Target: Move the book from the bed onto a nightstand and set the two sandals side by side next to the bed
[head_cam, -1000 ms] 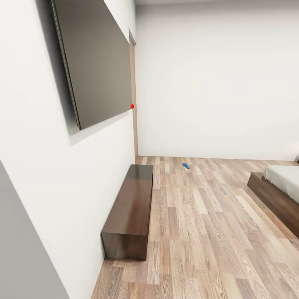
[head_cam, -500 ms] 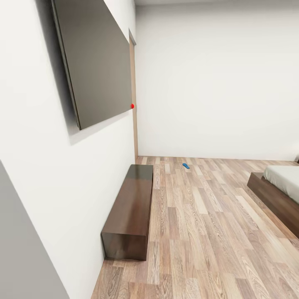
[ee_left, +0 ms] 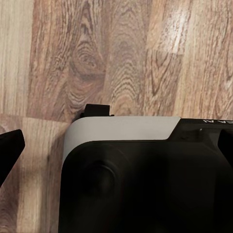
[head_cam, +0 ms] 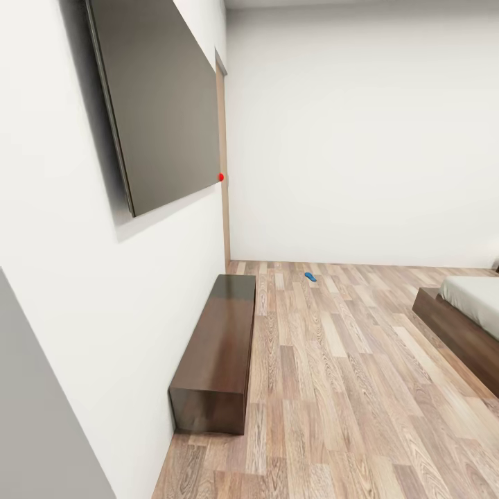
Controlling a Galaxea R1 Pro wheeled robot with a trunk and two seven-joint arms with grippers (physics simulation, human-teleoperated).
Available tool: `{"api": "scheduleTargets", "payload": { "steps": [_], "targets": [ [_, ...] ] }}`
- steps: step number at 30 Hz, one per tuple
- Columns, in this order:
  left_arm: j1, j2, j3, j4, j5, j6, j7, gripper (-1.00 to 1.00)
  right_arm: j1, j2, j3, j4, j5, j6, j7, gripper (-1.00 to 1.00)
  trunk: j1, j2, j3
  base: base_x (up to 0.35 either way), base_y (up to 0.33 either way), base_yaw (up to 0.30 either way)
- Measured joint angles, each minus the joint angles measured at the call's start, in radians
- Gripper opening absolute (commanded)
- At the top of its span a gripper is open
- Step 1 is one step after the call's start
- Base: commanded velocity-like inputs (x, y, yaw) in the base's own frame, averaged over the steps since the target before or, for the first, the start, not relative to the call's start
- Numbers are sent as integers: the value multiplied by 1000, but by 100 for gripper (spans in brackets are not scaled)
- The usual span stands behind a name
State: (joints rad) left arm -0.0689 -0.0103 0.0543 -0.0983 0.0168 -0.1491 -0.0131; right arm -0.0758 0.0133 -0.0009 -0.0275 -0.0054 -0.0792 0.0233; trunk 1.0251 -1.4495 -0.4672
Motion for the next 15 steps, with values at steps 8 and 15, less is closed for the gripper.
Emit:
{"api": "scheduleTargets", "payload": {
  "steps": [8,15],
  "targets": [
    [0,0,0,0,0,0,0,100,0,0,0,0,0,0,0,100,0,0,0,0,0,0],
    [0,0,0,0,0,0,0,100,0,0,0,0,0,0,0,100,0,0,0,0,0,0]
  ]
}}
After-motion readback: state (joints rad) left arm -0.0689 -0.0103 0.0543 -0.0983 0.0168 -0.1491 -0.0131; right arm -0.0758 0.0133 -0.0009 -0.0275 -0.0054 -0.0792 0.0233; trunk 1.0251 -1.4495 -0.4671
